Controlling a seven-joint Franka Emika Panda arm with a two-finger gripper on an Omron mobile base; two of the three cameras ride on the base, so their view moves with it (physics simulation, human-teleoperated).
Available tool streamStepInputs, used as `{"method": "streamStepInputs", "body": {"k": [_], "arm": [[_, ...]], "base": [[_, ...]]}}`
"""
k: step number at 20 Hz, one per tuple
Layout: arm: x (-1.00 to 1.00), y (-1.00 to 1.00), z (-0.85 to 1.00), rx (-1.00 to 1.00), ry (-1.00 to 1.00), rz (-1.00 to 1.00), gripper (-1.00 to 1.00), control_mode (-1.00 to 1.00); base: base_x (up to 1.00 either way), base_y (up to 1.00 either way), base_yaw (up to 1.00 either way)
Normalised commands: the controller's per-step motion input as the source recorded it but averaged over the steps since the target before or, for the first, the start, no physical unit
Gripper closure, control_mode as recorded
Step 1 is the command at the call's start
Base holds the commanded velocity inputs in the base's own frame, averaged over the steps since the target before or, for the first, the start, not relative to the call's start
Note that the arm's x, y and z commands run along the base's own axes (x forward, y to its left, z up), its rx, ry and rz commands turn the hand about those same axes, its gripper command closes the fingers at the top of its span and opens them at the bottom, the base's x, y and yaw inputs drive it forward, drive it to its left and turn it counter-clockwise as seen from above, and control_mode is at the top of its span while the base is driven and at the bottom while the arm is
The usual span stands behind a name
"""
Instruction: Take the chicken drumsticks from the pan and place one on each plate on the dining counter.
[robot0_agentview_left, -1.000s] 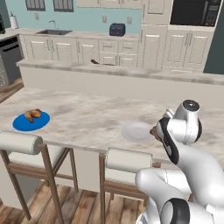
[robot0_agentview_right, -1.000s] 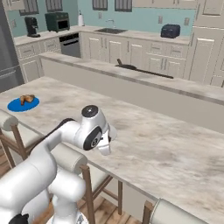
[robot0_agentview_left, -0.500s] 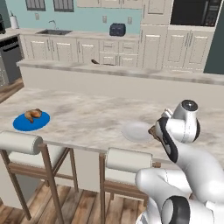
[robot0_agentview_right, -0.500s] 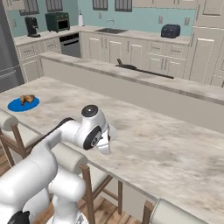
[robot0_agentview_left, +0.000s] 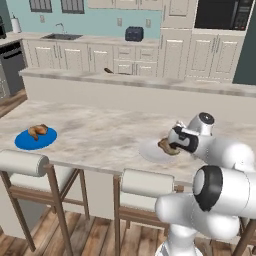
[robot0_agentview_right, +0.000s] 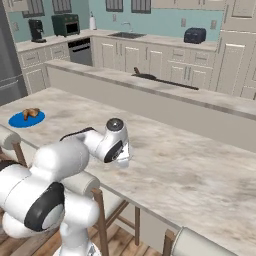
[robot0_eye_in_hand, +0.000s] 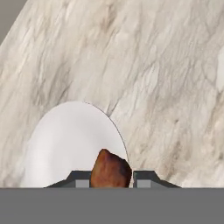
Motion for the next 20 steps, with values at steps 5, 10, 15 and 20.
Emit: {"method": "streamStepInputs", "body": {"k": [5, 10, 15, 20], "arm": [[0.87, 0.27, -0.11, -0.02, 0.39, 0.01, 1.0, -1.0], [0.45, 0.11, -0.15, -0.04, 0.22, 0.0, 1.0, -1.0], [0.1, 0.0, -0.27, 0.0, 0.0, 0.0, 1.0, -1.0], [0.03, 0.02, -0.37, 0.0, 0.0, 0.0, 1.0, -1.0]], "base": [[0.0, 0.0, 0.0], [0.0, 0.0, 0.0], [0.0, 0.0, 0.0], [0.0, 0.0, 0.0]]}}
